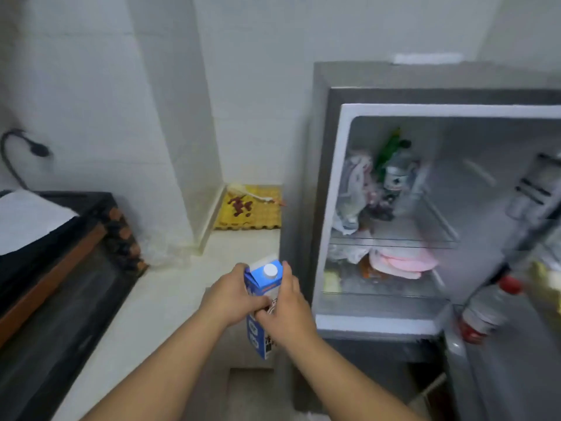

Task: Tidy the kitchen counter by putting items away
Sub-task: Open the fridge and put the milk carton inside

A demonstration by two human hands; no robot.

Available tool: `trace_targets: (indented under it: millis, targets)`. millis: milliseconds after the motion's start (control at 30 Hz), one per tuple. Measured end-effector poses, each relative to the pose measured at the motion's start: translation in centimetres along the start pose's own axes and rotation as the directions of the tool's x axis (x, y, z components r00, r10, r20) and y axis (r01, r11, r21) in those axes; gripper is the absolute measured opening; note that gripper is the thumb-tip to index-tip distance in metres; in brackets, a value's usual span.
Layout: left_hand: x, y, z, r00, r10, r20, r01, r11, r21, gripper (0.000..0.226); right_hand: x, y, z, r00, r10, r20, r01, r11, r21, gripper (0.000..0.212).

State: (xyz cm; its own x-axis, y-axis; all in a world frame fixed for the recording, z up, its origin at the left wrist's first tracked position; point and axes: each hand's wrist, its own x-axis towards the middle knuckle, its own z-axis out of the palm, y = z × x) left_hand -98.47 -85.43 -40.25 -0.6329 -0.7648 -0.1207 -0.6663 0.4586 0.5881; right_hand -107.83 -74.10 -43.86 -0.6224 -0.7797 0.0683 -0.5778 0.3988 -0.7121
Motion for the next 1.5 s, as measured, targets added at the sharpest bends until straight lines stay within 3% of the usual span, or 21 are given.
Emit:
trace_targets:
  millis: [200,400,533,700,867,1033,1300,1433,1500]
  targets:
    - [2.7,13.0,6.4,0.940,0.329,0.091,-0.301,0.924,-0.235,0.072,0.1,6.5,-11.9,0.948,0.116,-0.295,-0.135,0.990,-0.044,0.107]
    - [8.7,24.9,10.2,0.849,0.523,0.081,-0.428,0.769,-0.474,0.066,6.1,11.3,-19.6,0.766,0.176,-0.618,-0.207,0.978,0.021,0.100]
    - [15.2,31.0,12.7,0.821,0.570,0.034,-0.484,0.727,-0.487,0.069,12.4,14.2,-23.3,0.682,0.224,-0.696,-0.209,0.972,0.108,0.090]
    - [22.2,37.9,15.3,0.803,0.592,0.065,-0.481,0.708,-0.517,0.052,19.0,17.6,-27.5,0.611,0.299,-0.733,-0.172,0.954,0.246,0.072]
    - [26.6,40.8,17.8,0.833,0.553,0.021,-0.459,0.713,-0.531,0.054,25.0,20.6,-30.0,0.620,0.344,-0.705,-0.103,0.927,0.361,0.042]
    - [28.7,41.2,18.4,0.847,0.532,0.012,-0.450,0.729,-0.516,0.064,26.6,21.0,-30.4,0.657,0.339,-0.674,-0.108,0.926,0.361,0.058]
    - [28.5,40.8,18.4,0.862,0.506,0.021,-0.434,0.760,-0.485,0.072,26.6,21.0,-30.6,0.671,0.351,-0.653,-0.085,0.911,0.403,0.060]
    - [23.7,39.3,14.8,0.884,0.461,0.071,-0.376,0.794,-0.478,0.034,24.0,21.6,-28.4,0.669,0.327,-0.667,-0.133,0.936,0.325,0.082]
    - [21.6,37.7,13.6,0.868,0.487,0.095,-0.410,0.812,-0.415,0.028,21.6,21.0,-26.7,0.681,0.288,-0.673,-0.149,0.955,0.257,0.084]
